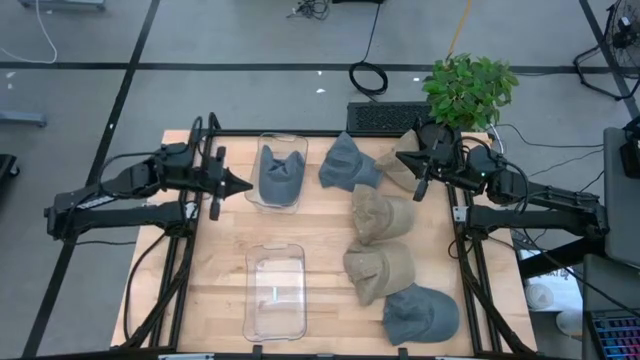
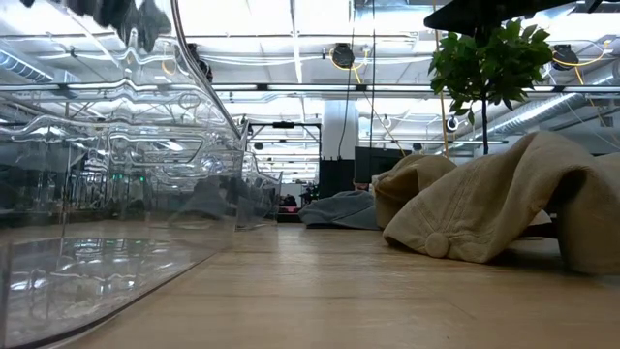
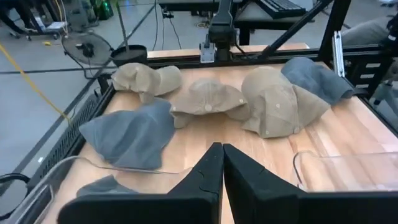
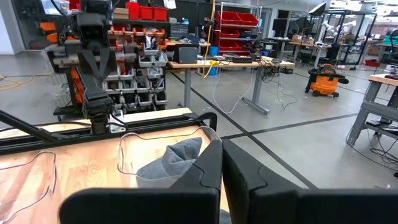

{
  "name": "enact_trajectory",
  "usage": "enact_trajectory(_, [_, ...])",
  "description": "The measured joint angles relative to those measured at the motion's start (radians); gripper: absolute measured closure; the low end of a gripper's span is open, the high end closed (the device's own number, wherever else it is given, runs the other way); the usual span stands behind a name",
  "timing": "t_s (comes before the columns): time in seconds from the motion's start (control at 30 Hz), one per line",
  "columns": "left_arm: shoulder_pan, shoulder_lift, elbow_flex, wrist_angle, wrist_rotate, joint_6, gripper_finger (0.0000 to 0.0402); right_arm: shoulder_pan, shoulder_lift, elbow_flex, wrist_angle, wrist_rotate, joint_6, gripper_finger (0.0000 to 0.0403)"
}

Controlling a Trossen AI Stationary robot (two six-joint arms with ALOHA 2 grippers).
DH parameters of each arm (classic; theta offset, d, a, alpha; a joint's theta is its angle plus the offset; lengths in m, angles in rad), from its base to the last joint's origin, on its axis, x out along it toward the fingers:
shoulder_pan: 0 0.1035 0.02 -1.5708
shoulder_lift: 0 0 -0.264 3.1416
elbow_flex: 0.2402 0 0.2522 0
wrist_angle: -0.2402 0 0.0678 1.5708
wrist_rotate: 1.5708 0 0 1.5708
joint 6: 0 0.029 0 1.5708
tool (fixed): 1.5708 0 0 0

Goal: Stack caps by color
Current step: Stack the top blue cap on the blue cap in the top transparent bin

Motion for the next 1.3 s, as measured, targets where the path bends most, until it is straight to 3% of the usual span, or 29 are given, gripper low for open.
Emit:
enact_trajectory(0.23, [0.000,-0.029,-0.011,0.098,-0.002,-0.034,0.0380,0.000,0.001,0.000,0.000,0.000,0.001,0.0403])
enact_trajectory(0.47, [0.000,-0.032,-0.011,0.113,-0.122,-0.026,0.0380,0.000,0.025,0.000,0.001,0.002,0.008,0.0403])
enact_trajectory(0.63, [0.000,-0.032,-0.011,0.113,-0.127,-0.050,0.0380,-0.001,0.075,0.000,0.001,0.007,0.002,0.0403])
enact_trajectory(0.8, [0.000,-0.032,-0.011,0.112,-0.128,-0.049,0.0380,-0.001,0.191,0.000,0.002,0.020,0.036,0.0403])
enact_trajectory(0.93, [0.000,-0.032,-0.011,0.112,-0.129,-0.045,0.0380,-0.027,0.310,0.027,-0.034,0.110,-0.022,0.0403])
enact_trajectory(1.13, [0.000,-0.032,-0.011,0.112,-0.130,-0.045,0.0380,-0.164,0.542,0.247,-0.291,0.053,-0.053,0.0390])
enact_trajectory(1.3, [0.000,-0.032,-0.011,0.112,-0.129,-0.045,0.0380,-0.264,0.740,0.415,-0.486,0.029,-0.104,0.0329])
